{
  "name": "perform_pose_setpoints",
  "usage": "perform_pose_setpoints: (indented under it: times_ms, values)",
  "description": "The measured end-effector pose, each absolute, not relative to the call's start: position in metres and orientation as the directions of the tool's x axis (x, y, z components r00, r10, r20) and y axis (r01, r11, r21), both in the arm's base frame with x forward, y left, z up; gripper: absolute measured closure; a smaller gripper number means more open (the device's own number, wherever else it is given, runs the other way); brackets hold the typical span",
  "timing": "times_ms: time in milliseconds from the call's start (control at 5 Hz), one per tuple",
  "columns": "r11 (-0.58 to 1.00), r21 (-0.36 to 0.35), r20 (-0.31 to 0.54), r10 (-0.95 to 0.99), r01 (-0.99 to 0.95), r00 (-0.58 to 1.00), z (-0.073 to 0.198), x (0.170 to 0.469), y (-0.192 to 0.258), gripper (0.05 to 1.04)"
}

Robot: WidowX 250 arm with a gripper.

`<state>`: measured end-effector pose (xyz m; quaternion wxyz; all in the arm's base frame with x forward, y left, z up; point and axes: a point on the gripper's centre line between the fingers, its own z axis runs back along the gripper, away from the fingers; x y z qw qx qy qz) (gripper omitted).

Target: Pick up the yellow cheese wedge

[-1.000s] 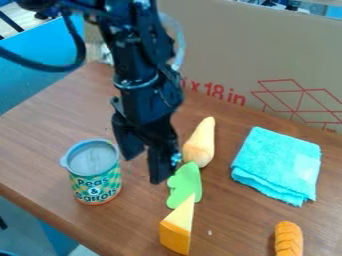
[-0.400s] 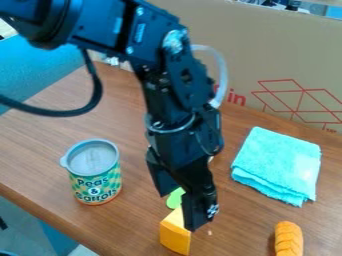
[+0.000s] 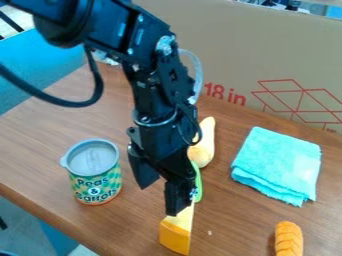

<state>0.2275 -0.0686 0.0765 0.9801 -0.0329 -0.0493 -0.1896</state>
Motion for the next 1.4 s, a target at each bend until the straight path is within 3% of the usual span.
perform_pose_setpoints:
  times_ms: [600,1400]
  values:
    - [0.919,-0.084,0.133,-0.373,0.386,0.918,0.098,0.215,-0.079,0.082]
    - [0.950,-0.101,0.107,-0.285,0.295,0.953,0.055,0.232,-0.095,0.081]
